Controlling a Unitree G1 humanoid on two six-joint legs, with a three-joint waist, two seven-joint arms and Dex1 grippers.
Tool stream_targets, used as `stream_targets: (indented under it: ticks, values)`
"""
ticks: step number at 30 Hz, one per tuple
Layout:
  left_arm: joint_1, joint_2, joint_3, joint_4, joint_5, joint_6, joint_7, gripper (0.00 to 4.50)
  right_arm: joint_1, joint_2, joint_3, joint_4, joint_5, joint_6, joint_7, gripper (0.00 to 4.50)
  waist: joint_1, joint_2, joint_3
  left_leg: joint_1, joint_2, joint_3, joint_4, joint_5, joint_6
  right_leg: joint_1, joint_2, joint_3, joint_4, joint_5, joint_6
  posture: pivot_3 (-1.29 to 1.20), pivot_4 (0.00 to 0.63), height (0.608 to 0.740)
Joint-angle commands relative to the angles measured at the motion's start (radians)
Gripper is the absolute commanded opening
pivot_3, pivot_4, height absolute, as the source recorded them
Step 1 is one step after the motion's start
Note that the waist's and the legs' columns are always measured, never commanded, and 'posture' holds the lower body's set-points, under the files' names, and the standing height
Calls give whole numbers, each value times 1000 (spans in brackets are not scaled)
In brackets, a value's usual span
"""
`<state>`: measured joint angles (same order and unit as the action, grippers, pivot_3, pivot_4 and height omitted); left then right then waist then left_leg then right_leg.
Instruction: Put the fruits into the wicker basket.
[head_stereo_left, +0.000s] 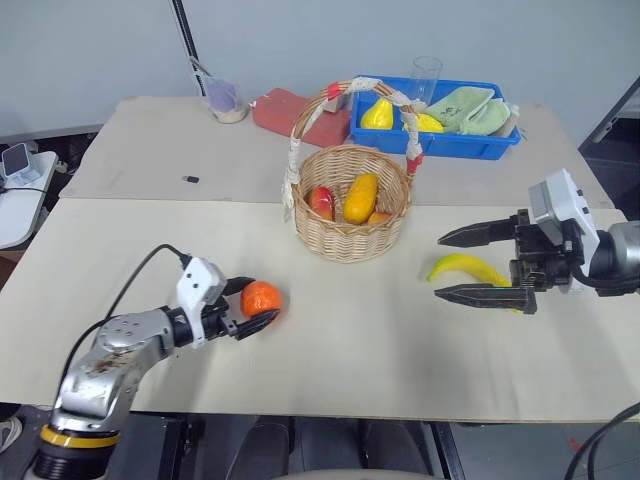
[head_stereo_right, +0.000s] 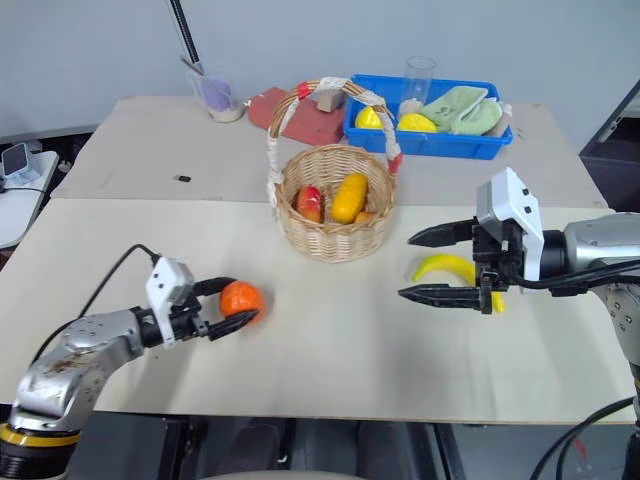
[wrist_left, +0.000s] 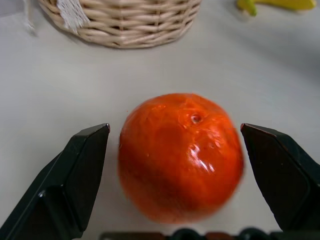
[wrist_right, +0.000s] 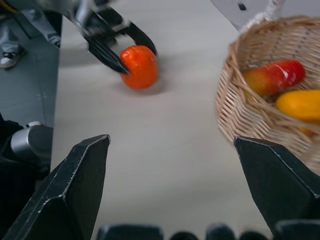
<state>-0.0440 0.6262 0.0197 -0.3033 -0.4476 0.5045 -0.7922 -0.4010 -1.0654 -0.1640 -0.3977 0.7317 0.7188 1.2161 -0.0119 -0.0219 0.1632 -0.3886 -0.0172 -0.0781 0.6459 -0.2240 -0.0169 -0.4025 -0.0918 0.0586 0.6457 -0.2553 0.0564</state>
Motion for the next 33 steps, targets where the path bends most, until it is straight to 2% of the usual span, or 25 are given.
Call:
stream_targets:
  ticks: [1, 3, 8, 9, 13, 16, 21, 24, 27, 28, 29, 33]
  values:
    - [-22, -27, -27, 34, 46, -63, 9, 4500, -36, 13, 1, -29, 28, 2, -8, 4387, -1, 0, 0, 0, 0, 0, 0, 0, 0, 0, 0, 0, 0, 0, 0, 0, 150, 711]
    - [-24, -42, -35, 44, 55, -79, 7, 4500, -34, 23, 8, -31, 23, -4, -9, 4387, -1, 0, 0, 0, 0, 0, 0, 0, 0, -1, 0, 0, 0, 0, 0, 0, 150, 711]
    - [-20, -41, -25, 29, 53, -94, -13, 2996, -28, 53, 7, -54, 51, 5, -22, 4500, -1, 0, 0, -1, 0, 0, 0, 0, 0, -1, -1, 0, 0, 0, 0, 0, 150, 711]
    - [-25, -37, -22, 14, 44, -90, -20, 2976, -23, 54, 7, -57, 53, 4, -23, 4500, -1, 0, 0, -1, 0, 0, 0, 0, 0, -1, 0, 0, 0, 0, 0, 0, 150, 711]
    - [-94, -32, -15, -63, 3, -52, -29, 2976, 6, 47, -3, -60, 45, -11, -20, 4500, 5, -1, 0, -1, 0, 0, 1, 0, 0, -1, -1, 0, 0, 0, 0, 0, 150, 711]
    - [-302, -59, -60, -94, 30, -15, 16, 2976, 19, 50, -23, -59, 42, -19, -34, 4500, 17, -1, 0, -3, 0, -1, 4, 0, 0, -1, 0, -1, 1, 0, 1, 0, 150, 711]
    - [-589, -210, -148, 96, 154, -61, 136, 2976, 22, 53, -49, -6, 0, -55, -68, 4500, 20, -1, 0, -6, -2, -1, 14, -3, 5, 1, -1, -2, 0, 2, 4, 0, 150, 711]
    - [-675, -272, -197, 232, 236, -153, 157, 2976, 27, 53, -64, 7, -12, -66, -85, 4500, 15, -1, 0, -7, -2, -1, 15, -3, 6, 0, -1, -2, -1, 2, 4, 0, 150, 711]
    - [-706, -320, -190, 321, 261, -210, 184, 2976, 35, 56, -83, 7, -20, -73, -107, 4500, 9, -1, 0, -10, -2, -1, 15, -3, 6, -3, -1, -2, 0, 2, 4, 0, 150, 711]
    - [-711, -333, -184, 341, 267, -229, 189, 4004, 37, 60, -92, 7, -23, -72, -121, 4500, 8, -1, 0, -10, -2, -1, 15, -3, 6, -3, -1, -2, 0, 2, 4, 0, 150, 711]
    - [-714, -346, -176, 353, 265, -239, 193, 4400, 40, 65, -100, 6, -25, -72, -136, 4500, 8, -1, 0, -10, -2, -1, 15, -3, 6, -3, -1, -2, 0, 2, 4, 0, 150, 711]
    - [-709, -366, -159, 355, 250, -245, 183, 4458, 44, 81, -115, -2, -23, -70, -178, 4500, 9, -1, 0, -10, -2, -1, 15, -3, 6, -3, -1, -2, 0, 2, 4, 0, 150, 711]
